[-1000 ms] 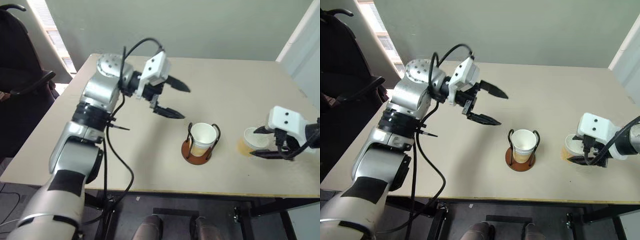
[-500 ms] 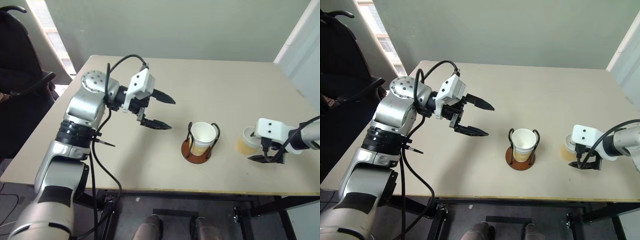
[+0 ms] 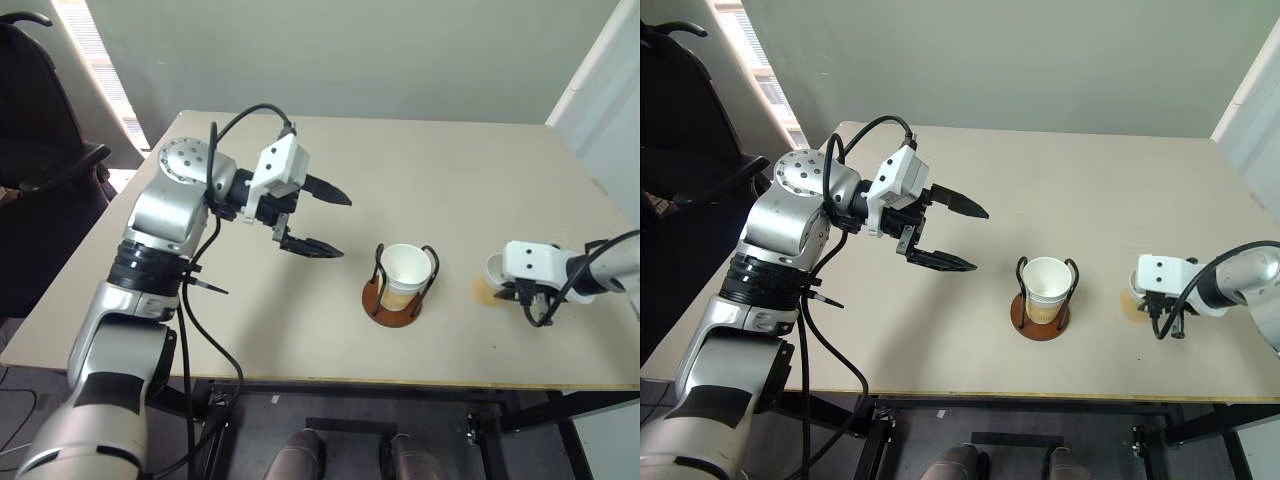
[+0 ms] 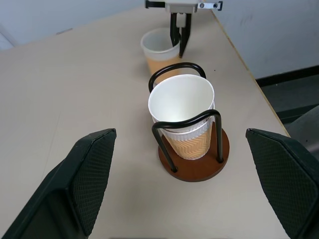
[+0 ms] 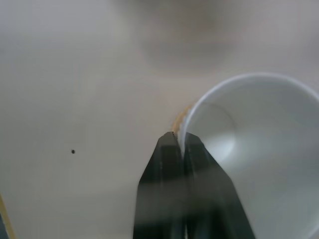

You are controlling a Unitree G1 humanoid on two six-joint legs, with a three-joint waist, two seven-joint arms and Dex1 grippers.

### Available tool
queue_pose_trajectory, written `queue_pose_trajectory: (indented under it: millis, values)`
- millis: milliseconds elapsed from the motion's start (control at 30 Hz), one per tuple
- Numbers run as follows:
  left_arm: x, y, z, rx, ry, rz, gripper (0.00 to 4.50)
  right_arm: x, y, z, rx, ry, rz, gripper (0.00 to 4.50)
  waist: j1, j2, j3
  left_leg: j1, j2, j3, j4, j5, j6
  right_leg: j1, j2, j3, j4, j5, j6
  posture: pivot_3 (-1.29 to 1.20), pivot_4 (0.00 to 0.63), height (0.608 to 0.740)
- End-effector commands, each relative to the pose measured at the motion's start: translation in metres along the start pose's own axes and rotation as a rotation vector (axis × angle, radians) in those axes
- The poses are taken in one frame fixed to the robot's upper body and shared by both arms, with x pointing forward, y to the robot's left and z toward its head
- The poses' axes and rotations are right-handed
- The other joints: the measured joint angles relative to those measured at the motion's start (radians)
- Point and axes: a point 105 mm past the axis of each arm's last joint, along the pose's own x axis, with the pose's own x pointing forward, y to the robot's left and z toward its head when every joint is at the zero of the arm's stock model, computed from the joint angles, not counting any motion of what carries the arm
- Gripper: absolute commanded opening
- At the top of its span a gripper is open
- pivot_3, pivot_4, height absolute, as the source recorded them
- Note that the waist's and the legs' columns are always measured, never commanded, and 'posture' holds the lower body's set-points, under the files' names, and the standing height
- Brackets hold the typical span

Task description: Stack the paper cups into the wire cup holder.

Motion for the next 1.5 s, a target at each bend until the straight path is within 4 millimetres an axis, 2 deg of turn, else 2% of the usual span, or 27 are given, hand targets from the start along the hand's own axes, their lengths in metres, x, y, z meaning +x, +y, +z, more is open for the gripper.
queue_pose_trajectory:
  millis: [33, 133, 200, 333, 400, 467, 633, 967, 1133, 1233, 1367, 1467, 1500]
  values:
    - [-0.006, 0.0, 0.009, 0.049, -0.006, 0.011, 4.5, -0.041, -0.025, 0.019, -0.069, -0.022, -0.117, 0.05, 0.0, 0.0, 0.0, 0.0, 0.0, 0.0, 0.0, 0.0, 0.0, 0.0, 0.0, 0.0, 0.0, 0.0, 0.0, 0.0, 0.15, 0.74]
    - [-0.006, 0.001, 0.01, 0.053, -0.008, 0.005, 4.5, -0.073, -0.035, 0.059, -0.155, -0.109, -0.152, 0.05, -0.004, 0.002, 0.0, -0.001, 0.0, 0.0, -0.001, -0.001, -0.001, -0.002, 0.0, 0.001, 0.0, 0.0, -0.001, 0.0, 0.15, 0.74]
    - [-0.005, 0.0, 0.011, 0.057, -0.01, -0.005, 4.5, -0.084, -0.032, 0.091, -0.22, -0.186, -0.131, 0.05, -0.006, 0.002, 0.0, 0.0, 0.0, 0.0, -0.003, -0.001, -0.001, -0.002, 0.0, 0.001, 0.0, -0.003, -0.005, 0.0, 0.15, 0.74]
    - [-0.005, 0.0, 0.013, 0.067, -0.016, -0.02, 4.5, -0.089, -0.012, 0.142, -0.371, -0.28, -0.032, 0.05, -0.009, 0.001, 0.0, 0.001, 0.001, -0.002, -0.007, -0.001, -0.003, -0.002, 0.002, -0.002, 0.0, -0.006, -0.009, 0.0, 0.15, 0.74]
    - [-0.005, 0.0, 0.015, 0.074, -0.018, -0.025, 4.5, -0.088, 0.0, 0.156, -0.434, -0.294, 0.03, 0.05, -0.009, 0.001, 0.0, 0.001, 0.001, -0.002, -0.008, 0.0, -0.004, -0.002, 0.002, -0.002, 0.0, -0.006, -0.011, 0.0, 0.15, 0.74]
    - [-0.006, -0.001, 0.016, 0.081, -0.017, -0.032, 4.5, -0.085, 0.008, 0.163, -0.48, -0.294, 0.077, 0.05, -0.006, 0.001, 0.0, 0.001, 0.001, -0.002, -0.008, 0.004, -0.011, -0.003, 0.002, -0.002, 0.0, -0.007, -0.012, 0.0, 0.15, 0.74]
    - [-0.007, -0.001, 0.017, 0.088, -0.016, -0.038, 4.5, -0.074, 0.016, 0.168, -0.542, -0.282, 0.144, 0.05, -0.005, 0.001, 0.0, 0.0, 0.001, -0.002, -0.008, 0.005, -0.011, -0.003, 0.001, -0.002, -0.001, -0.01, -0.015, 0.0, 0.15, 0.74]
    - [-0.008, -0.002, 0.018, 0.087, -0.018, -0.033, 4.5, -0.042, 0.008, 0.151, -0.601, -0.202, 0.169, 0.05, -0.006, 0.001, 0.0, 0.0, 0.001, -0.002, -0.009, 0.004, -0.011, -0.004, 0.001, -0.003, 0.001, -0.006, -0.01, 0.0, 0.15, 0.74]
    - [-0.008, -0.002, 0.017, 0.084, -0.015, -0.035, 4.5, -0.037, 0.006, 0.154, -0.628, -0.2, 0.17, 0.05, -0.006, 0.001, 0.0, 0.0, 0.001, -0.003, -0.01, 0.004, -0.01, -0.004, 0.001, -0.003, 0.001, -0.005, -0.009, 0.0, 0.15, 0.74]
    - [-0.007, -0.003, 0.016, 0.083, -0.011, -0.036, 4.5, -0.041, 0.008, 0.167, -0.629, -0.246, 0.176, 0.65, -0.007, 0.001, 0.0, 0.0, 0.001, -0.002, -0.01, 0.005, -0.011, -0.004, 0.001, -0.003, 0.001, -0.005, -0.009, 0.0, 0.15, 0.74]
    - [-0.006, -0.003, 0.015, 0.083, -0.008, -0.04, 4.5, -0.057, 0.007, 0.19, -0.596, -0.348, 0.167, 1.98, -0.008, 0.001, 0.0, 0.0, 0.001, -0.002, -0.012, 0.005, -0.012, -0.006, 0.001, -0.003, 0.001, -0.005, -0.01, 0.0, 0.15, 0.74]
    - [-0.007, -0.003, 0.014, 0.079, -0.007, -0.038, 4.5, -0.07, 0.0, 0.199, -0.53, -0.421, 0.134, 2.97, -0.007, 0.001, 0.0, 0.0, 0.001, -0.003, -0.013, 0.007, -0.015, -0.006, 0.001, -0.003, 0.001, -0.01, -0.018, 0.0, 0.15, 0.74]
    - [-0.008, -0.003, 0.013, 0.073, -0.006, -0.03, 4.5, -0.076, -0.006, 0.201, -0.471, -0.461, 0.103, 2.97, -0.006, 0.001, 0.0, 0.0, 0.001, -0.003, -0.013, 0.007, -0.015, -0.006, 0.001, -0.003, 0.001, -0.011, -0.019, 0.0, 0.15, 0.74]
